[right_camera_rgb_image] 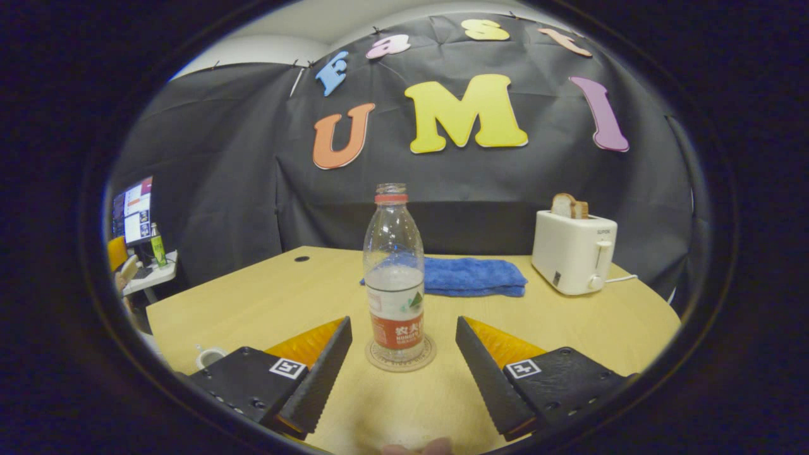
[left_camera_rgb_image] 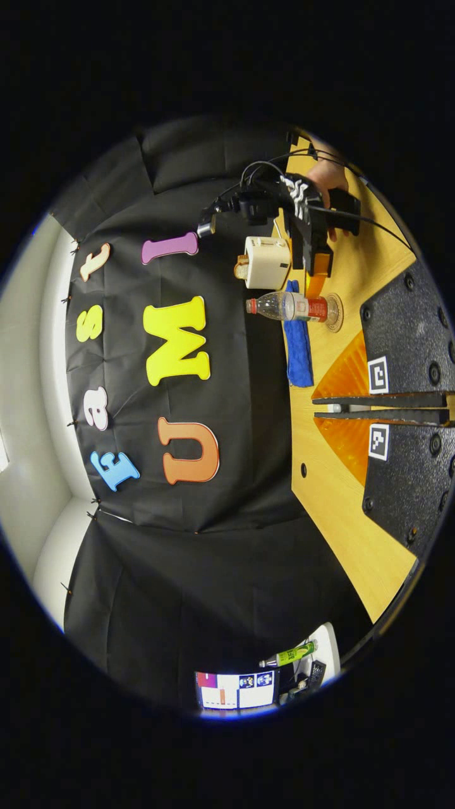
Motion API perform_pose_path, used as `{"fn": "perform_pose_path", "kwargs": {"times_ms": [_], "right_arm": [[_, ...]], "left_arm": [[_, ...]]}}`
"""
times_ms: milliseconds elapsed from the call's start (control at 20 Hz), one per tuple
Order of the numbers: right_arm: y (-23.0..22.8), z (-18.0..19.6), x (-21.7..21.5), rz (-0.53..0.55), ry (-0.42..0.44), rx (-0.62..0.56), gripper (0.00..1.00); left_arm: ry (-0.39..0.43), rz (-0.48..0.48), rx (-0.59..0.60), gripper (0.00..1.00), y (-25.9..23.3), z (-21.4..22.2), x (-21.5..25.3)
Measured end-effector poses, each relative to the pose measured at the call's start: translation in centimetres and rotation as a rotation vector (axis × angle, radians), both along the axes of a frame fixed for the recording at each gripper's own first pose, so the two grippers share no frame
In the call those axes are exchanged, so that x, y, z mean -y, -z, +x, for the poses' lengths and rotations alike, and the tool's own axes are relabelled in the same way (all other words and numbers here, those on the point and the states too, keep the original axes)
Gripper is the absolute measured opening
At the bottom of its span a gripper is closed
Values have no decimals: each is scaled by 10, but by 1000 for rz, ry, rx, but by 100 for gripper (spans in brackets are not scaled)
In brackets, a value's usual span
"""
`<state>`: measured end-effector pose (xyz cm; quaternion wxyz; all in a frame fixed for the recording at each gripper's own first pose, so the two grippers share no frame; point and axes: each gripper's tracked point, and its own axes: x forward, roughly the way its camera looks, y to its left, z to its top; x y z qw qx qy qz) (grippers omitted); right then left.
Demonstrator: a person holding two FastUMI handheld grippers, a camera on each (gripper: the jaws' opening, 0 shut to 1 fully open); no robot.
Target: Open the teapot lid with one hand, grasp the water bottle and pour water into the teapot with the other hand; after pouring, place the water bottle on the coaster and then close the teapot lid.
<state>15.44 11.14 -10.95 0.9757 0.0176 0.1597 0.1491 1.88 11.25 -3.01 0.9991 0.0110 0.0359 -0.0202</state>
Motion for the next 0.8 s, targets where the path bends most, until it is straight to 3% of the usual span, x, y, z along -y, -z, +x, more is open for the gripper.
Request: {"fn": "perform_pose_path", "kwargs": {"times_ms": [350,800], "right_arm": [[-13,-86,60,-75,50,101,98],[-21,-116,128,-78,181,169,98]], "left_arm": [[23,-77,-51,4,43,17,42],[6,-73,-139,4,90,36,58]]}}
